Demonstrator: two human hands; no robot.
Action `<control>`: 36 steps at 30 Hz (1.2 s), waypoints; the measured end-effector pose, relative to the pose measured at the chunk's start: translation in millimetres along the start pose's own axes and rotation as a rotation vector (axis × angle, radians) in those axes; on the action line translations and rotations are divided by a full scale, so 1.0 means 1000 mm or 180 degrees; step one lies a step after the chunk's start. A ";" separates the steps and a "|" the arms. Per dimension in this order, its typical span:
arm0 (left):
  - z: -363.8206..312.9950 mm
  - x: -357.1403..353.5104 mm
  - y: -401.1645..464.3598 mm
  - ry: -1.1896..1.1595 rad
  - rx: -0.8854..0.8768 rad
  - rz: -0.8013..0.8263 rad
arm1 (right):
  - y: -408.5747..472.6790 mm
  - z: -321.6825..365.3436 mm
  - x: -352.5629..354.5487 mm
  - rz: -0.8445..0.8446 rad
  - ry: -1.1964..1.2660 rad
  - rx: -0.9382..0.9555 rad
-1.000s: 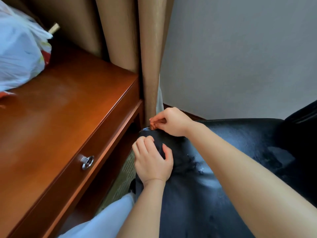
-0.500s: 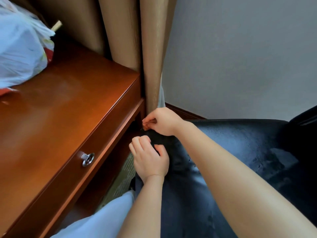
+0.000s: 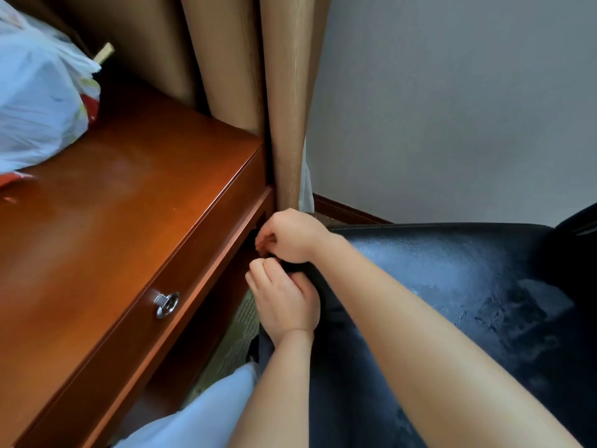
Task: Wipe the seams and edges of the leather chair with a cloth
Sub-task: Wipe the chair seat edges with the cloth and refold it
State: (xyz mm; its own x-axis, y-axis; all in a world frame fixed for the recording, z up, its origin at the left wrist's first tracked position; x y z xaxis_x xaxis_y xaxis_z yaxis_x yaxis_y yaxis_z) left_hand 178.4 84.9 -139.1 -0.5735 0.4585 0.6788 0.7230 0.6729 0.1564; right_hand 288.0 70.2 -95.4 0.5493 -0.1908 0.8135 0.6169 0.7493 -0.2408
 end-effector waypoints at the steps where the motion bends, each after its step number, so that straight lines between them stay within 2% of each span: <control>1: 0.000 0.000 0.000 -0.0017 -0.0012 -0.0002 | 0.001 -0.002 0.002 0.0029 0.0172 -0.0038; 3: 0.001 0.000 0.000 -0.0023 -0.0050 0.0005 | -0.009 -0.013 0.012 -0.0067 0.0532 -0.0168; 7: 0.001 0.000 0.001 0.0030 -0.0033 0.0041 | -0.053 -0.055 0.041 -0.0485 0.0742 -0.0704; 10: 0.001 0.000 0.002 0.0089 -0.0026 0.0083 | -0.080 -0.070 0.044 -0.0856 0.0966 -0.0894; 16: -0.002 0.000 0.002 0.0212 -0.0136 0.0072 | -0.056 -0.038 0.015 -0.0882 0.0486 -0.0383; 18: -0.004 0.002 0.002 0.0284 -0.0216 0.0102 | -0.065 -0.043 0.017 -0.0888 0.0577 -0.0341; 20: -0.007 0.005 0.001 0.0391 -0.0387 0.0227 | -0.089 -0.061 0.025 -0.1125 0.0753 -0.0538; 23: -0.013 0.006 0.003 0.0580 -0.0773 0.0419 | -0.130 -0.097 0.036 -0.1774 0.0934 -0.1116; 25: -0.013 0.004 0.004 0.0707 -0.1031 0.0504 | -0.133 -0.103 0.033 -0.2049 0.0784 -0.1378; 27: -0.014 0.001 0.005 0.0817 -0.1243 0.0572 | -0.120 -0.085 0.024 -0.2126 0.0588 -0.1272; 31: -0.016 0.007 0.001 0.0980 -0.1477 0.0775 | -0.106 -0.052 0.005 -0.1823 0.0381 -0.0594; 33: -0.017 0.012 0.000 0.1013 -0.1464 0.0902 | -0.120 -0.073 0.013 -0.1934 0.0314 -0.0797; 36: -0.021 0.018 0.001 0.1082 -0.1359 0.1060 | -0.154 -0.114 0.033 -0.2444 0.0368 -0.1581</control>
State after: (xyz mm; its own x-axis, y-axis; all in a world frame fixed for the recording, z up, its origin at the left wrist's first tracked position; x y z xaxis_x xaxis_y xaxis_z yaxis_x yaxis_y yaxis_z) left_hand 176.7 82.0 -111.6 -0.1882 0.3461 0.9191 0.9714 0.2033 0.1223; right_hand 275.6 -123.5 -91.8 -0.0745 -0.6054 0.7925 0.9918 0.0376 0.1220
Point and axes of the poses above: each hand's wrist, its own y-axis towards the middle knuckle, its own x-axis out of the back of the hand, z = x × y, the point moved 2 cm from there along y, towards the middle knuckle
